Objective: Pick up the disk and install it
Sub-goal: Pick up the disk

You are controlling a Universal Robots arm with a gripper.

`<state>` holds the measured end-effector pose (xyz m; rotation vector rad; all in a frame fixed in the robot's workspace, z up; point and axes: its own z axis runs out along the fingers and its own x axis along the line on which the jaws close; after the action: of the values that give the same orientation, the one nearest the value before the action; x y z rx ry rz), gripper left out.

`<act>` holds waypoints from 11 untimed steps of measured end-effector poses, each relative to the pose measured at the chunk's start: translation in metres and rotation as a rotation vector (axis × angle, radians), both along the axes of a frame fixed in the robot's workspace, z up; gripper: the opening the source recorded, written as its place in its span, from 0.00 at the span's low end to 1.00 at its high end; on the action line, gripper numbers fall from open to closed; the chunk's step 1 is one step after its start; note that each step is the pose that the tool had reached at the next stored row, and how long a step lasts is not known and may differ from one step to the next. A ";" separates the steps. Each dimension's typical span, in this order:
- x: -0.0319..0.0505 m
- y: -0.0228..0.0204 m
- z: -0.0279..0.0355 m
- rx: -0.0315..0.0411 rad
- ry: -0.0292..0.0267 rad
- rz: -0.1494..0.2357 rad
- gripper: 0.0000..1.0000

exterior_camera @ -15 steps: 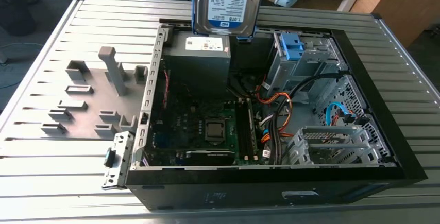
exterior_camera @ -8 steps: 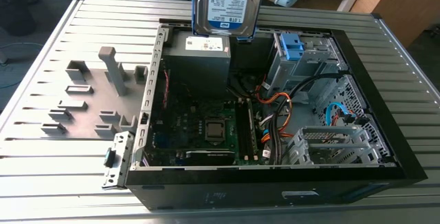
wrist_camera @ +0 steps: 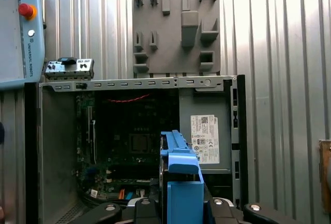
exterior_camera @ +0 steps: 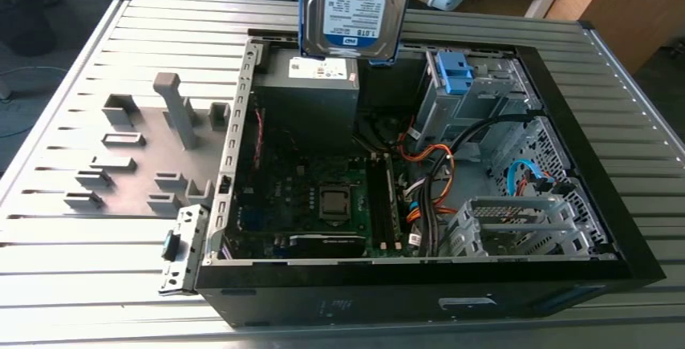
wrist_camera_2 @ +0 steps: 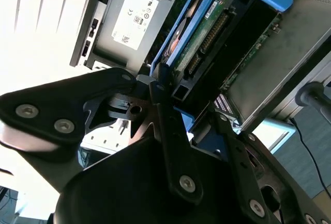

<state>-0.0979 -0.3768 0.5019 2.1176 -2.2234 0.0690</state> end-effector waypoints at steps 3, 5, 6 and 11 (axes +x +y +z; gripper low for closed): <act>0.0000 -0.0030 0.0000 0.0059 0.0001 0.000 0.36; 0.0000 -0.0056 0.0000 0.0294 0.0000 0.000 0.36; 0.0000 -0.0069 0.0000 0.0437 0.0001 0.000 0.36; 0.0000 -0.0150 0.0000 0.1120 0.0001 0.000 0.36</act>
<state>-0.0979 -0.3917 0.5019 2.1722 -2.2783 -0.0569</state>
